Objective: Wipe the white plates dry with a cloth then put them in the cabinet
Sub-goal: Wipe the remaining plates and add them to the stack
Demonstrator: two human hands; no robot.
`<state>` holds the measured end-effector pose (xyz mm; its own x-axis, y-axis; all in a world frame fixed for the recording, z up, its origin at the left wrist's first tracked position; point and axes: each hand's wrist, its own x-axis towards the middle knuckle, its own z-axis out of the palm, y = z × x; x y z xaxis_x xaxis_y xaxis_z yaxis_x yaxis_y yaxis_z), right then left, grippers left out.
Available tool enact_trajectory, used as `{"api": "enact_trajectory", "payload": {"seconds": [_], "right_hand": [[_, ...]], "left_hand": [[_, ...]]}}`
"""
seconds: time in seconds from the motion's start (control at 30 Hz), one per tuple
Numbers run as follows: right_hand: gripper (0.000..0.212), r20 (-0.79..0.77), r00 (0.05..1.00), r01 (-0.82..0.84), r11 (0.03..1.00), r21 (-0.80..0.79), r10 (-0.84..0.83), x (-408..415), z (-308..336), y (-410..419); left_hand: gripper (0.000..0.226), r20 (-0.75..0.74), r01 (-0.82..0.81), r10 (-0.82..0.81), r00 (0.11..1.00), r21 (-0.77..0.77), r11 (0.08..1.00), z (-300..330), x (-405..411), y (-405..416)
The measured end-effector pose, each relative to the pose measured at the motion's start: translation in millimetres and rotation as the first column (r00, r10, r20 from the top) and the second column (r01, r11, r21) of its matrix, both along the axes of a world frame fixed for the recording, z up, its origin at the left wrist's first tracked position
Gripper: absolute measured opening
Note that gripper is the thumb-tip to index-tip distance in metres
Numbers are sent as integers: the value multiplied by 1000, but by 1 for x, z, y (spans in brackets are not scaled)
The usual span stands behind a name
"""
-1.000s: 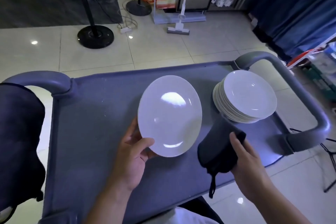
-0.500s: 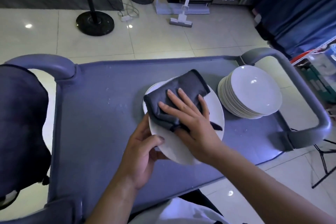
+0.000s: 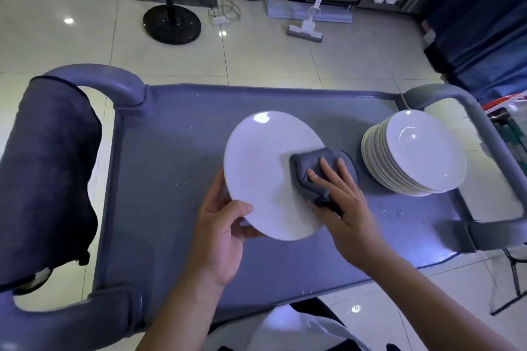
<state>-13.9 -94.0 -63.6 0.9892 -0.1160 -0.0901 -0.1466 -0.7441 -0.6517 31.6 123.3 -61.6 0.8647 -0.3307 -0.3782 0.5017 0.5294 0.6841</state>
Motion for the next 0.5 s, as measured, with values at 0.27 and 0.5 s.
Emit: {"api": "enact_trajectory", "payload": {"seconds": [0.27, 0.5], "right_hand": [[43, -235, 963, -39, 933, 357, 130, -29, 33, 33], [28, -432, 895, 408, 601, 688, -113, -26, 56, -19]], "left_hand": [[65, 18, -79, 78, 997, 50, 996, -6, 8, -2], [68, 14, -104, 103, 995, 88, 991, -5, 11, -12]]}}
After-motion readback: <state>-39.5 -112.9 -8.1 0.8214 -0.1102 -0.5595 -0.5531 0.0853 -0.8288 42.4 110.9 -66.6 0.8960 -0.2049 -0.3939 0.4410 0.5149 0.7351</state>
